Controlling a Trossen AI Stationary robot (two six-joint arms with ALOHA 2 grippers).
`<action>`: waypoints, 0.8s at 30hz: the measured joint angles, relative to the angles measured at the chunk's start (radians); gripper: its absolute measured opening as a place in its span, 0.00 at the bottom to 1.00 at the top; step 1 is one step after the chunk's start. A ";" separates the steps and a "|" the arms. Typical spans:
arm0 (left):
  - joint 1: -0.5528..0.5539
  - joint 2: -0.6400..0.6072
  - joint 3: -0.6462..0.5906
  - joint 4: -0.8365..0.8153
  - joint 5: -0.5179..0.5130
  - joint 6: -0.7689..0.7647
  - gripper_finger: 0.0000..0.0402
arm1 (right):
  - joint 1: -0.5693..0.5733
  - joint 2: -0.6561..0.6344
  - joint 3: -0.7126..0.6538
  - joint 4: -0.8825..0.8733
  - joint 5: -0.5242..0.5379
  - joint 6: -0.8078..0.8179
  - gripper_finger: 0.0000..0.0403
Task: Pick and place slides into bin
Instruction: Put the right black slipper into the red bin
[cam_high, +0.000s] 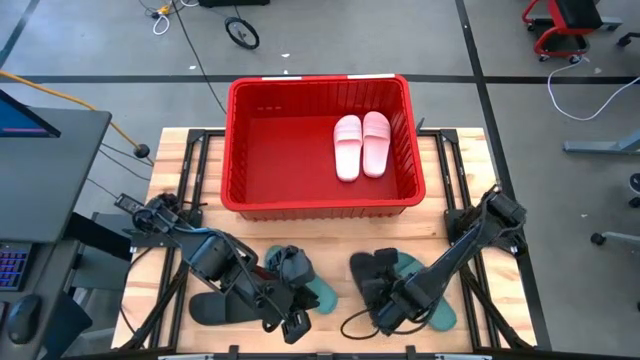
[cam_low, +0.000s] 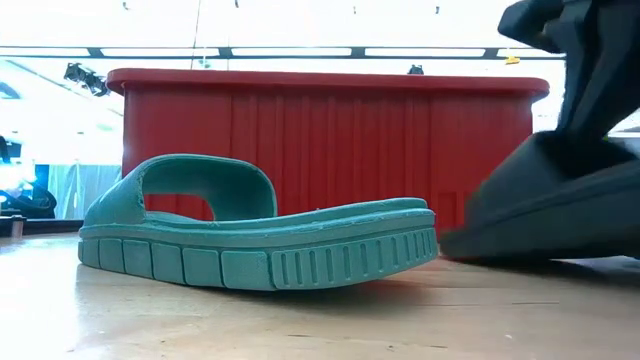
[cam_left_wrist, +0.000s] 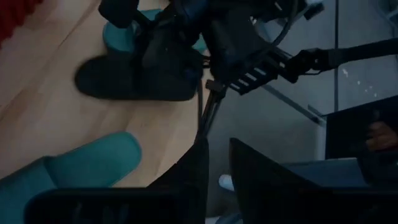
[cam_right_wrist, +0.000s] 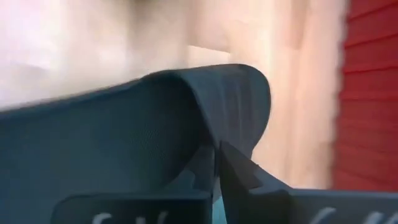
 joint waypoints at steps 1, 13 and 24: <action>-0.001 0.000 0.000 0.006 -0.002 -0.003 0.15 | 0.001 -0.023 0.001 0.009 -0.036 0.008 0.04; -0.016 0.000 0.000 0.013 -0.006 -0.050 0.02 | 0.003 -0.455 0.012 0.250 -0.021 0.051 0.01; -0.002 -0.032 0.035 0.039 -0.025 0.135 0.03 | -0.237 -0.598 0.013 0.470 0.378 -0.352 0.01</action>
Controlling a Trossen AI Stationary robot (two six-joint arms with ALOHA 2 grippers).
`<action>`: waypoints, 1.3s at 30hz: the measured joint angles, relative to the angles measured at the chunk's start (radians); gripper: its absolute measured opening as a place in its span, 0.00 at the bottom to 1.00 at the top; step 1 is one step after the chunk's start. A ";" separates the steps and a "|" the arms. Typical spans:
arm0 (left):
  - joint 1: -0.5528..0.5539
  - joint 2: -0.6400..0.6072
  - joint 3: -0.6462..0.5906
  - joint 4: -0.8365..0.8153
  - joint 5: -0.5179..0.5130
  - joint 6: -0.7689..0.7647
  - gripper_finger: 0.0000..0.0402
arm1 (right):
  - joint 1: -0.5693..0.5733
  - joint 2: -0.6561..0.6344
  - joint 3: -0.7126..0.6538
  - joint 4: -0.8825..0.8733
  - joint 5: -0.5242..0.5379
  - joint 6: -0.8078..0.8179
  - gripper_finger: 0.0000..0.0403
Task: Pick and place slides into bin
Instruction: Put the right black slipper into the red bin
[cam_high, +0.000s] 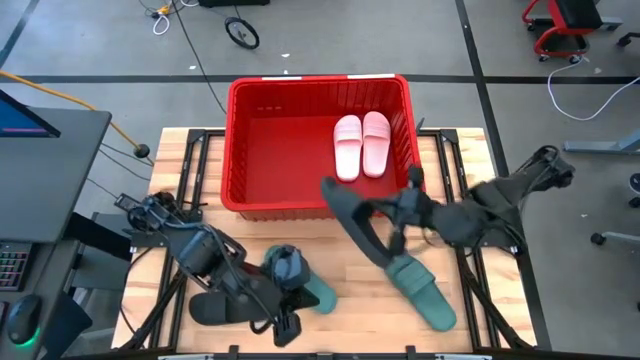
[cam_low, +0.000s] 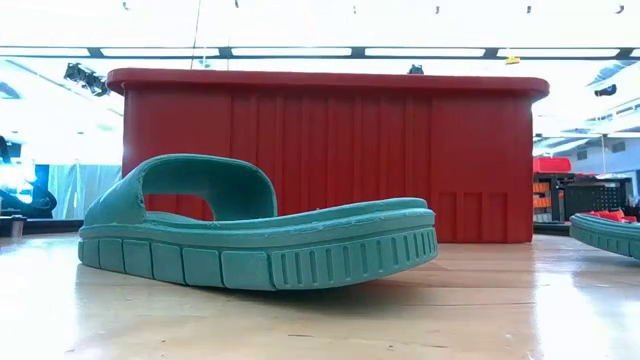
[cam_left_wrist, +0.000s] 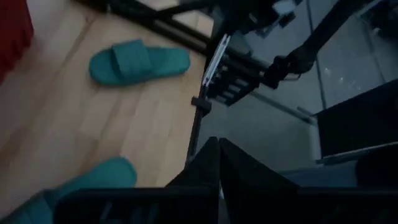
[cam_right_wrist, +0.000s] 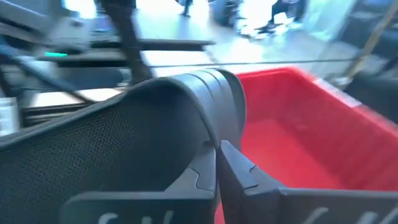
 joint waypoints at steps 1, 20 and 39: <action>0.003 -0.015 0.000 -0.001 -0.013 0.014 0.02 | -0.040 0.009 0.000 0.017 -0.001 -0.039 0.01; 0.055 -0.263 0.001 -0.026 -0.279 0.418 0.04 | -0.635 0.404 -0.001 0.356 -0.286 -0.274 0.00; 0.116 -0.300 0.001 -0.082 -0.280 0.613 0.04 | -0.907 0.744 -0.001 0.469 -0.292 -0.305 0.00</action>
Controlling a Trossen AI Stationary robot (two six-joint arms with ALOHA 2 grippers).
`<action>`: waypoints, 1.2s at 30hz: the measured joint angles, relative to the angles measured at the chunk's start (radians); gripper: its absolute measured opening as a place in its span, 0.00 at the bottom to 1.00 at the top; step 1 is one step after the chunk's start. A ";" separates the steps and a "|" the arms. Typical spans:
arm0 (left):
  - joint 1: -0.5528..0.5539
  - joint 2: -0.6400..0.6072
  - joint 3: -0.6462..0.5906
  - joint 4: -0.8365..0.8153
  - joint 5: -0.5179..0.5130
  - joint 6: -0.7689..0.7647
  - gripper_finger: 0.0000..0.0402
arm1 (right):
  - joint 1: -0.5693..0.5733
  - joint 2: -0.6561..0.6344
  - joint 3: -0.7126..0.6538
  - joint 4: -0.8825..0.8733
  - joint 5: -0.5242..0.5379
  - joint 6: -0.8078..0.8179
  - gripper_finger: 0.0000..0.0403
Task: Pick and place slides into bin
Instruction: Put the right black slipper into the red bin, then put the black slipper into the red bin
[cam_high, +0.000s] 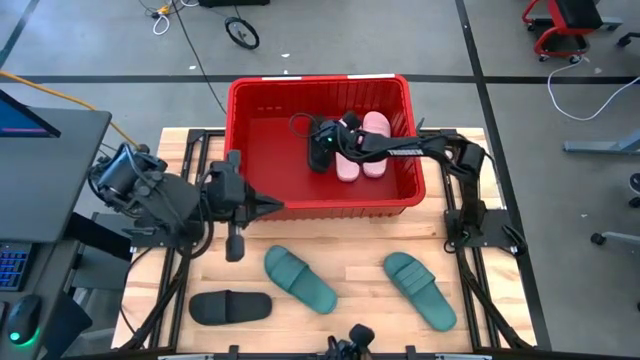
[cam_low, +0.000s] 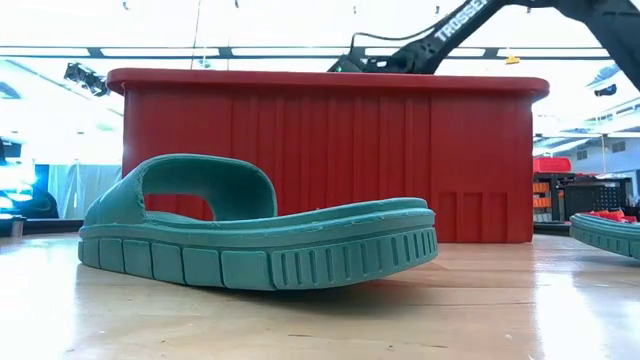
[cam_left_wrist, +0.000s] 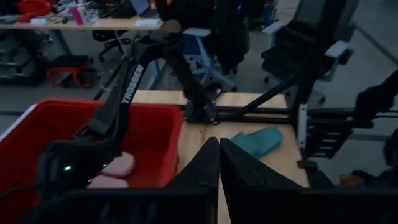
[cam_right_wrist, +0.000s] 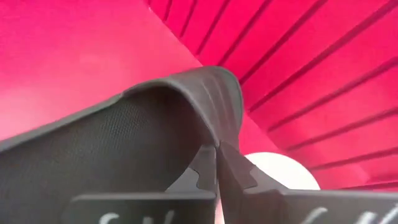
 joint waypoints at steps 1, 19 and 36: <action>0.006 0.000 0.000 -0.010 0.000 0.000 0.03 | -0.003 0.007 0.000 0.005 0.000 -0.007 0.00; 0.063 0.000 0.000 -0.075 0.000 -0.044 0.06 | -0.062 0.017 0.000 0.014 -0.033 -0.122 0.34; 0.062 0.000 0.000 -0.096 0.000 -0.073 0.07 | -0.001 -0.129 0.000 -0.068 -0.104 0.061 0.50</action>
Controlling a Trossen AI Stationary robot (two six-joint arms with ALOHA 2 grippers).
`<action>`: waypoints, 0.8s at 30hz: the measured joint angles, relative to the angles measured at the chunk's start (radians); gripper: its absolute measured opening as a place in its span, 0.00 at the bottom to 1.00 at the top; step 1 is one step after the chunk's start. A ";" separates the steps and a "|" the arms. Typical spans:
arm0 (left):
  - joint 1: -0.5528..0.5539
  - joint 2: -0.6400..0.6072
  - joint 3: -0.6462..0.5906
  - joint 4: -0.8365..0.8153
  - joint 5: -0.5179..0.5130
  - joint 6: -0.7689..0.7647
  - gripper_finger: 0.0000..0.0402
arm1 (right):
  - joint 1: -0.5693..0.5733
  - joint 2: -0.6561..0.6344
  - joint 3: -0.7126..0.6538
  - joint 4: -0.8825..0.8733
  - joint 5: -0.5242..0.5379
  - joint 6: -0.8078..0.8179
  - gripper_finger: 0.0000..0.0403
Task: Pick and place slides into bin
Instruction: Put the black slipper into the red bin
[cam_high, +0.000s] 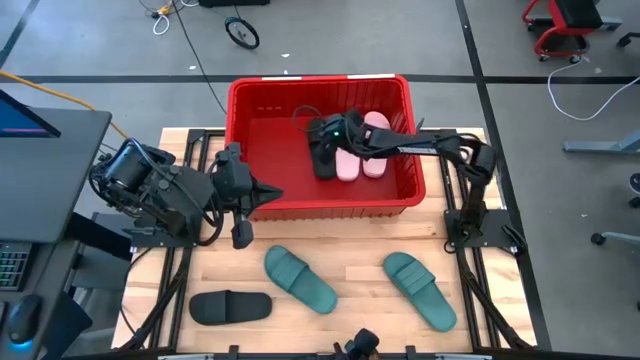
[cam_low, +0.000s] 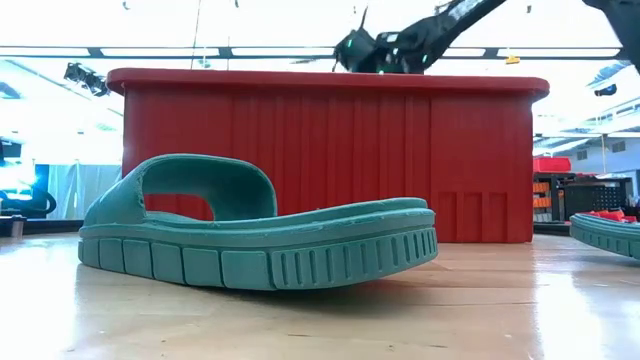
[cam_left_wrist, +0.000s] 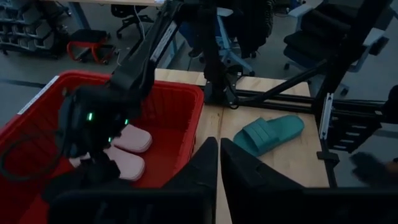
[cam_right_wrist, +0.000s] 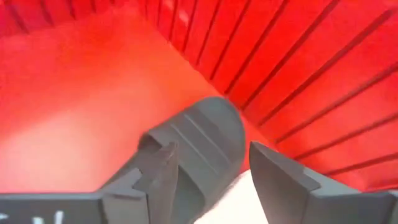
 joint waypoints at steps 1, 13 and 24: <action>0.000 0.000 0.000 0.000 0.000 -0.002 0.07 | 0.010 -0.028 0.000 -0.013 0.001 0.009 0.50; -0.033 0.018 -0.080 -0.206 0.273 -0.437 0.10 | 0.116 -0.414 0.000 -0.416 -0.353 0.298 0.48; -0.199 0.019 -0.501 -0.089 0.374 -0.973 0.21 | 0.314 -0.557 0.001 -0.555 -0.358 0.298 0.47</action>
